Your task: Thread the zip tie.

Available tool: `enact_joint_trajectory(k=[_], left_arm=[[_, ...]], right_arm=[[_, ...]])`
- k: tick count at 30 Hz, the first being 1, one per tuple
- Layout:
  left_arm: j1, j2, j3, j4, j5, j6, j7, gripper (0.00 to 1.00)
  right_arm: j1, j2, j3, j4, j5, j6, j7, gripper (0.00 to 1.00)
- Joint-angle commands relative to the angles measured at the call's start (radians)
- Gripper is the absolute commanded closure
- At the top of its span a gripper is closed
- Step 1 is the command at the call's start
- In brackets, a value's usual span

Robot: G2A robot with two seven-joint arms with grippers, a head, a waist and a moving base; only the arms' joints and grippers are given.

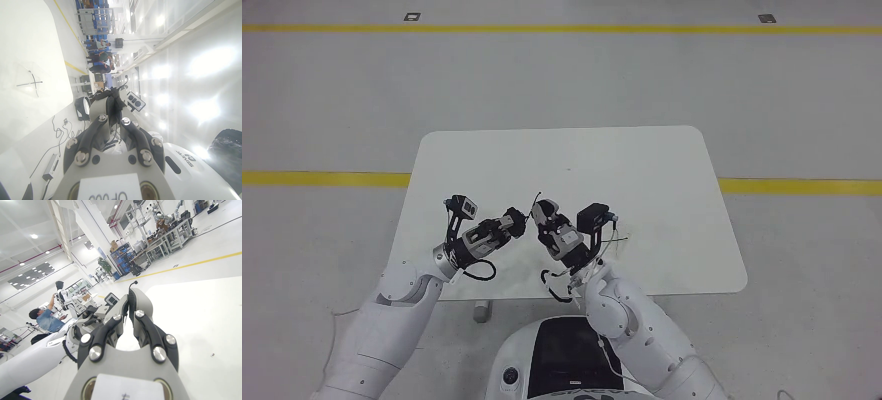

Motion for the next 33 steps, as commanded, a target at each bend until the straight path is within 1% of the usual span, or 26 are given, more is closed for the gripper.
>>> enact_joint_trajectory(k=[1,4,5,6,10,14,23,24,25,27,29,31,32,33], left_arm=[[0.000,0.000,0.000,0.000,0.000,0.000,0.000,1.00],[0.000,0.000,0.000,0.000,0.000,0.000,0.000,1.00],[0.000,0.000,0.000,0.000,0.000,0.000,0.000,1.00],[0.000,0.000,0.000,0.000,0.000,0.000,0.000,1.00],[0.000,0.000,0.000,0.000,0.000,0.000,0.000,1.00],[0.000,0.000,0.000,0.000,0.000,0.000,0.000,1.00],[0.000,0.000,0.000,0.001,-0.002,0.003,0.006,1.00],[-0.001,-0.001,0.003,0.002,-0.005,0.015,0.022,1.00],[-0.002,-0.002,0.005,0.001,-0.012,0.026,0.028,1.00],[-0.001,-0.002,0.002,0.002,-0.075,0.062,0.016,1.00],[-0.001,-0.001,-0.007,0.005,-0.135,0.100,-0.014,1.00],[0.000,-0.001,-0.012,0.012,-0.217,0.163,-0.057,1.00],[-0.002,0.000,-0.017,0.017,-0.254,0.188,-0.079,1.00],[-0.004,0.000,-0.020,0.024,-0.293,0.224,-0.105,1.00]], right_arm=[[0.001,0.000,-0.001,0.001,0.000,0.001,-0.001,1.00],[0.002,-0.001,0.000,0.000,0.002,0.002,-0.007,1.00],[0.002,-0.001,0.001,-0.001,0.001,0.003,-0.009,0.67],[0.001,0.000,0.003,-0.003,-0.001,0.004,-0.014,0.00],[-0.004,0.003,0.012,-0.020,-0.028,0.002,-0.022,0.00],[-0.018,0.013,0.032,-0.054,-0.098,-0.020,-0.052,0.00],[-0.018,0.013,0.032,-0.054,-0.098,-0.020,-0.052,0.00],[-0.014,0.015,0.034,-0.053,-0.122,-0.017,-0.043,0.00],[-0.008,0.018,0.038,-0.058,-0.169,-0.012,-0.040,0.00],[-0.013,0.025,0.047,-0.067,-0.275,0.008,-0.073,0.00],[-0.017,0.032,0.058,-0.073,-0.370,0.027,-0.098,0.00],[-0.022,0.040,0.068,-0.082,-0.477,0.054,-0.116,0.00],[-0.027,0.042,0.069,-0.082,-0.502,0.058,-0.131,0.00],[-0.024,0.046,0.073,-0.085,-0.546,0.060,-0.149,0.00]])
